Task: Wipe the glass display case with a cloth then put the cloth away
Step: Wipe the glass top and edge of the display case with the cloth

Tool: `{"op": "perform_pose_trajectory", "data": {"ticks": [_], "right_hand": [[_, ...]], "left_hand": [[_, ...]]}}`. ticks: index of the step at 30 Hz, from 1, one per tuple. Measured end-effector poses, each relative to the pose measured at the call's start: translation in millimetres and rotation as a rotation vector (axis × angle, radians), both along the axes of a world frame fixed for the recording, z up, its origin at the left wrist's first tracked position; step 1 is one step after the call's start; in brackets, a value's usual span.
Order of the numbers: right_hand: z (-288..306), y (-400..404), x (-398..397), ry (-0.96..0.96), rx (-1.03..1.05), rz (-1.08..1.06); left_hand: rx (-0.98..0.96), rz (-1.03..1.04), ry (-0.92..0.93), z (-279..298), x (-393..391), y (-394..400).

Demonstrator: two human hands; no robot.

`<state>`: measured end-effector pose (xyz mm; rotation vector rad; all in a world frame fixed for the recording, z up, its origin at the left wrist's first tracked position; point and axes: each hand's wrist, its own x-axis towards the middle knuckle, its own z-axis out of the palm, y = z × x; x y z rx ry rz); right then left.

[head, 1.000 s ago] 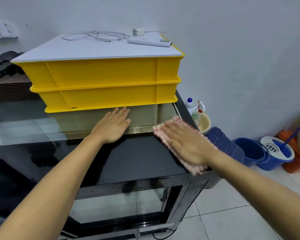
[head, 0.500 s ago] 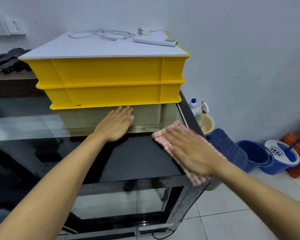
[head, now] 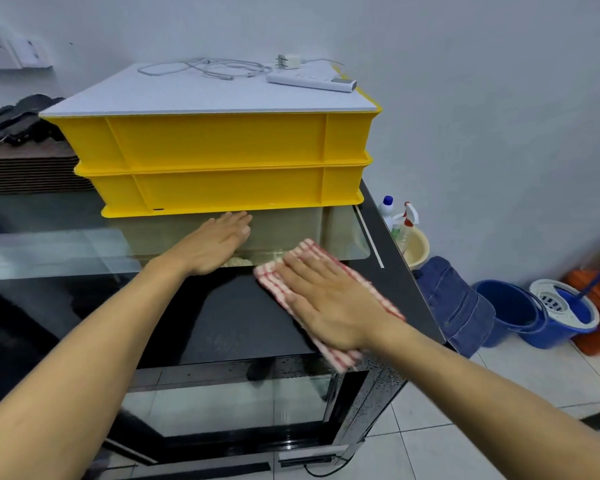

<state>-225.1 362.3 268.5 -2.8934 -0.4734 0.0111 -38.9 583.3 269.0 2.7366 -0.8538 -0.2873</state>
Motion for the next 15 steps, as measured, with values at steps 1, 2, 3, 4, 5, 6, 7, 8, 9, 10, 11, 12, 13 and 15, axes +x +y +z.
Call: {"op": "perform_pose_trajectory", "data": {"ticks": [1, 2, 3, 4, 5, 6, 7, 8, 9, 10, 11, 12, 13, 15], "right_hand": [[1.7, -18.0, -5.0, -0.003, -0.014, -0.033], [3.5, -38.0, -1.6, -0.001, -0.023, -0.091], [5.9, -55.6, 8.6, 0.009, -0.031, -0.163], [8.5, -68.1, 23.2, 0.02, -0.036, -0.247], [11.6, -73.4, 38.8, 0.023, -0.033, -0.328], [12.1, -71.6, 55.3, 0.021, -0.021, -0.4], [11.2, -63.1, 71.5, 0.02, -0.005, -0.459], [10.0, -49.5, 85.5, 0.025, 0.01, -0.496], [8.5, -31.1, 96.5, 0.034, 0.019, -0.498], [6.8, -9.5, 101.9, 0.034, 0.017, -0.465], [5.9, 12.8, 101.1, 0.028, 0.009, -0.408], [4.4, 31.5, 95.3, 0.018, 0.007, -0.338], [2.3, 44.4, 84.1, 0.013, 0.004, -0.275], [1.5, 45.8, 51.5, 0.011, 0.002, -0.17]], "left_hand": [[0.031, -0.003, -0.037, -1.6, 0.4, 6.9], [0.049, -0.003, -0.068, -3.6, 0.3, 11.6], [0.053, 0.001, -0.085, -5.0, -0.9, 14.0], [0.054, 0.001, -0.094, -5.4, -1.4, 13.9], [0.053, -0.002, -0.101, -6.0, -1.9, 12.9], [0.051, -0.002, -0.103, -6.4, -2.5, 11.8], [0.047, 0.0, -0.104, -6.7, -2.7, 11.8], [0.043, 0.003, -0.102, -6.7, -2.6, 12.0], [0.039, 0.006, -0.096, -6.7, -2.4, 12.8], [0.034, 0.009, -0.088, -7.0, -2.1, 13.5], [0.027, 0.01, -0.082, -7.3, -1.5, 13.7], [0.023, 0.012, -0.077, -7.4, -1.1, 13.6], [0.022, 0.012, -0.074, -7.7, -0.9, 13.1], [-0.003, 0.015, -0.065, -7.1, -0.9, 13.1]]}}
